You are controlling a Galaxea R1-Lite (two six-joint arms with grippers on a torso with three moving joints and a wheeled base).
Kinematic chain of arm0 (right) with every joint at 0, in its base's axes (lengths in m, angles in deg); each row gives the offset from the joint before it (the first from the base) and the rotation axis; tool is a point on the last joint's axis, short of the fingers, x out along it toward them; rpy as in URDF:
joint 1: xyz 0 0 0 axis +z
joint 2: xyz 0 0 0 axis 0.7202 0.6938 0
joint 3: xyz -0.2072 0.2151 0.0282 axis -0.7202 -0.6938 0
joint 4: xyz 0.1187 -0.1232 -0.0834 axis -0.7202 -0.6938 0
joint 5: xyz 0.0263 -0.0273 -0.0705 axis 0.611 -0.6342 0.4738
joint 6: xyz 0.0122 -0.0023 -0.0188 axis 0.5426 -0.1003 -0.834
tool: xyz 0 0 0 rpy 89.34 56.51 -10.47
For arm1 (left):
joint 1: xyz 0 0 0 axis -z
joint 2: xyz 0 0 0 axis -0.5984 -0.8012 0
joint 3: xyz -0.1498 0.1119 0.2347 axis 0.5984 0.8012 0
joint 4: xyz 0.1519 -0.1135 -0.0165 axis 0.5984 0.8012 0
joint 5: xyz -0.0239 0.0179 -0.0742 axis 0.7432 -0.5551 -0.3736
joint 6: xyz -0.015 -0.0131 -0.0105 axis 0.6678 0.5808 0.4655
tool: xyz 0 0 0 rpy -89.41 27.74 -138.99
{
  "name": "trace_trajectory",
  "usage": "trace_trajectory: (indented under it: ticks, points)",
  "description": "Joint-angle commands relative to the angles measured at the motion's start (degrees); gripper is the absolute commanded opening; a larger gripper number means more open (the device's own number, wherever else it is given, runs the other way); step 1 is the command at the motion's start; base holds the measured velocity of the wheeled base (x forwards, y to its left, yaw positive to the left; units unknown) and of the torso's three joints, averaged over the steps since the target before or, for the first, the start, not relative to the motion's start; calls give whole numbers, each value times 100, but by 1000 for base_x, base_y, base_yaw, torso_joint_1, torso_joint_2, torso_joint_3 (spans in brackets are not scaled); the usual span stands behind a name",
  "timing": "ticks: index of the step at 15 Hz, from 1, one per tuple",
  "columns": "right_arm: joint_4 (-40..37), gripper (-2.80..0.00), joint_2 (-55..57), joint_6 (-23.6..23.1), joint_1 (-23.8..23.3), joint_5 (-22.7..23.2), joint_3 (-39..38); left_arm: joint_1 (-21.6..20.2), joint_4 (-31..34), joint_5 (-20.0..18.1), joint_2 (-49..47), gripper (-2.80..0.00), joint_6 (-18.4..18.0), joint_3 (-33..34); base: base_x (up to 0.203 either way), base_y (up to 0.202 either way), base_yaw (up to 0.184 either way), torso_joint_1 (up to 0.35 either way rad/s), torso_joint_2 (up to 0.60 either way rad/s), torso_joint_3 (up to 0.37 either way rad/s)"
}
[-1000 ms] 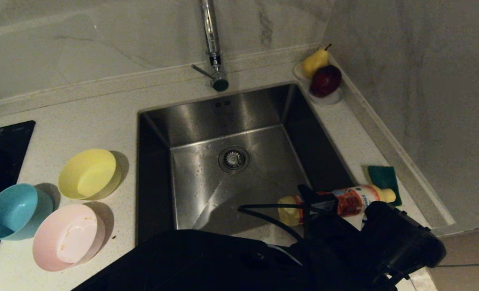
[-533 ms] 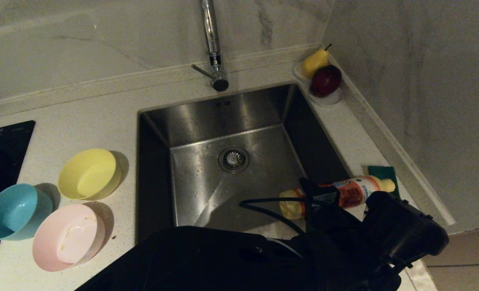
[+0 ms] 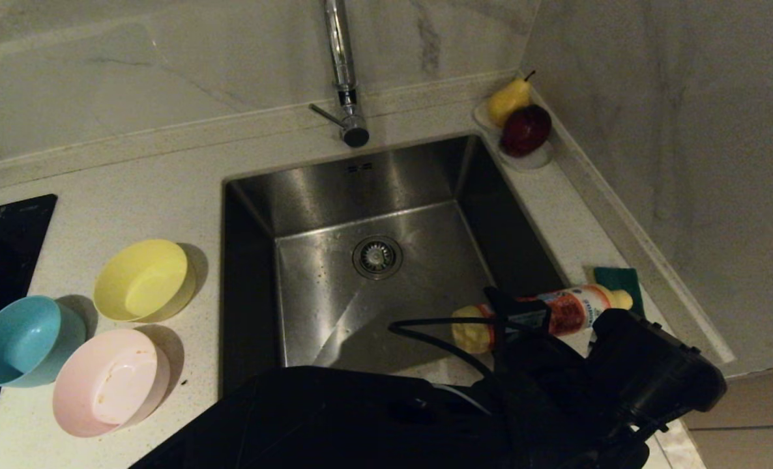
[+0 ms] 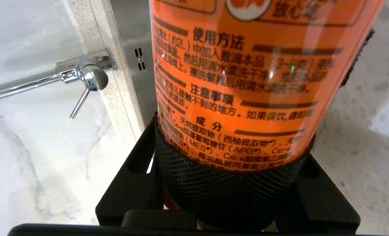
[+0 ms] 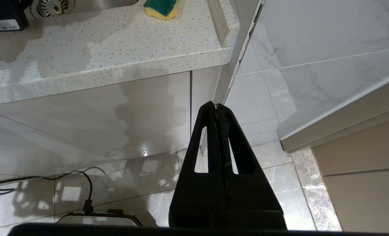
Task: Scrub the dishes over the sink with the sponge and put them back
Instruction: Squeeze it onto the sponge
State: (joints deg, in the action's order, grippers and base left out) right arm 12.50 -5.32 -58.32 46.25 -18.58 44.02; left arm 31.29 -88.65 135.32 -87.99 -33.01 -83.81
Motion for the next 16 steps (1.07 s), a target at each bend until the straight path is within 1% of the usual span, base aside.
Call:
trace_trajectory:
  ticks: [1, 5, 9, 16]
  points:
    - [4, -280, 1, -1, -1, 5, 4, 7, 58, 99, 14, -280, -32, 5, 0, 0, 0, 0, 0, 0]
    - [4, -280, 1, -1, -1, 11, 4, 7, 41, 102, -3, -280, -32, -22, 0, 0, 0, 0, 0, 0]
    - [4, -280, 1, -1, -1, 2, 4, -2, -160, 111, 32, -280, -31, -75, 0, 0, 0, 0, 0, 0]
    - [4, -280, 1, -1, 4, 6, 0, -2, -253, 95, -23, -280, 16, -116, 0, 0, 0, 0, 0, 0]
